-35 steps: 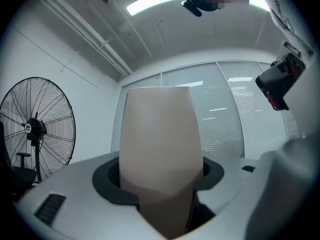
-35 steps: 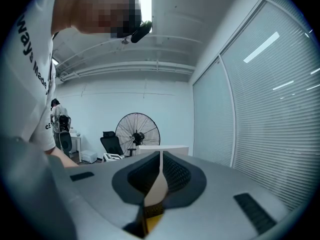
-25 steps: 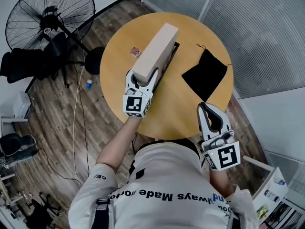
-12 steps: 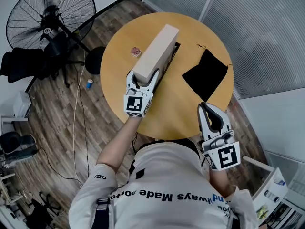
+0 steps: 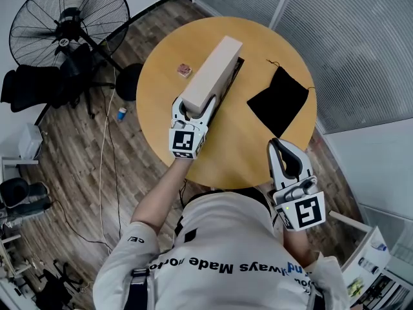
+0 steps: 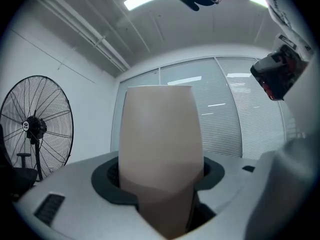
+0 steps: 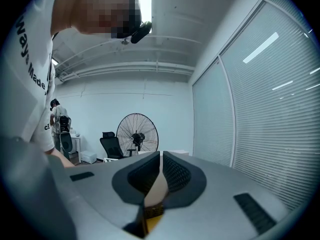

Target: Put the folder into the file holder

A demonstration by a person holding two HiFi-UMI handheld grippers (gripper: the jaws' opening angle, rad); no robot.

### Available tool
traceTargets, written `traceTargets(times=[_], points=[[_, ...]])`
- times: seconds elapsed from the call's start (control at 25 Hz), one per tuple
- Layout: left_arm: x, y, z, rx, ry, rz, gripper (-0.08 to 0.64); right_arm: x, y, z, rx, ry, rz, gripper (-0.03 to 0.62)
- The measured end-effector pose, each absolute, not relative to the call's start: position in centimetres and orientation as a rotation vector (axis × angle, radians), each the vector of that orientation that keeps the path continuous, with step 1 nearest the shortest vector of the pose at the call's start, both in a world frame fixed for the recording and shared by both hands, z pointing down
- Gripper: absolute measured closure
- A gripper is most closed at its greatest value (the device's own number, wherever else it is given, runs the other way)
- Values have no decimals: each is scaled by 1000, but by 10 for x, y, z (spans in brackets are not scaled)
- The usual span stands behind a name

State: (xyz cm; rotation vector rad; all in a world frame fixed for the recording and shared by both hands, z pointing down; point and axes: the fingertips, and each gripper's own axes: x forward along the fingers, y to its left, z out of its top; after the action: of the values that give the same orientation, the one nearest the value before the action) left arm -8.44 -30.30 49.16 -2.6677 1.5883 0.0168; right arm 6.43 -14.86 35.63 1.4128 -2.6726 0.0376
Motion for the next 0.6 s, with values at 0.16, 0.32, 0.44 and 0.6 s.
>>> traceTargets(times=[0.16,0.32,0.44,0.6], points=[[-84,-301,498,-2676,1589,-12,276,65,-147,357,1415,-2675,38,551],[-83,-302,505,-2685,1588,-32,276,65,-147,357,1414,-2679,41,551],[-83,-301,507,-2690,1590,-45,276,65,-146,358,1413,-2678,47,551],[-83,-300,510,-2696,1589,-63,276,64,-144,357,1412,-2683,46,551]])
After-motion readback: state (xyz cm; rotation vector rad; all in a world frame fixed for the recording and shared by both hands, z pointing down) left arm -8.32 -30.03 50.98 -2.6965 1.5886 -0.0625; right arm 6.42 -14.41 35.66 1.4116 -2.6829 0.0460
